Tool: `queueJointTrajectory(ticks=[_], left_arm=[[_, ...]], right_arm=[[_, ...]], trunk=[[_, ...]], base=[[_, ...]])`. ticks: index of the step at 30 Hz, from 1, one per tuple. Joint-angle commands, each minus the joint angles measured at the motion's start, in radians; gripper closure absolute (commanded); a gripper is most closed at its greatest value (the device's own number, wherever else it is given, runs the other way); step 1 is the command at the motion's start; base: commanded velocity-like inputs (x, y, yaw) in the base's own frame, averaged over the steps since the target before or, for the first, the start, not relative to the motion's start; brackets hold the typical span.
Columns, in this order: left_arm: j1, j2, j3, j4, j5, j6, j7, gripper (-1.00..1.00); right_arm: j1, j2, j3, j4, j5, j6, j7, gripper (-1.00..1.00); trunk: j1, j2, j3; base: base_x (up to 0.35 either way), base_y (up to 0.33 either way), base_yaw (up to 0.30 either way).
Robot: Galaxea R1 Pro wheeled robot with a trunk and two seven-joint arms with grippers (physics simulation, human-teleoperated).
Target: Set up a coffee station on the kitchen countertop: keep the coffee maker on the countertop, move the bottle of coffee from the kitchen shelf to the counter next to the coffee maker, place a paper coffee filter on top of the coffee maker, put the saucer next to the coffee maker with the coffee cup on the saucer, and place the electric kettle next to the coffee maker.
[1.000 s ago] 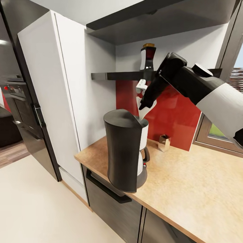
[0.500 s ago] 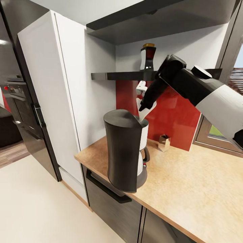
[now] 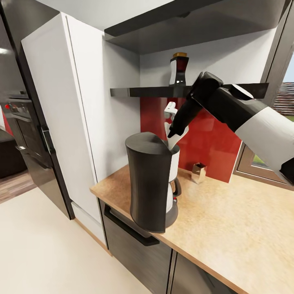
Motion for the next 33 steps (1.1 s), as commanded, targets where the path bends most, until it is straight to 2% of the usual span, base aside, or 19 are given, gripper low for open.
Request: queueJointTrajectory(ticks=[1,33], left_arm=[[0.0,0.0,0.001,-0.001,0.0,-0.001,-0.001,-1.0],[0.0,0.0,0.001,-0.002,0.0,-0.001,-0.001,-1.0]], right_arm=[[-0.001,0.0,0.001,-0.002,0.008,0.014,0.01,1.0],[0.003,-0.001,0.004,0.001,0.008,0.014,0.008,1.0]], trunk=[[0.0,-0.001,-0.001],[0.0,-0.001,-0.001]], base=[[0.0,0.0,0.0],[0.0,0.0,0.0]])
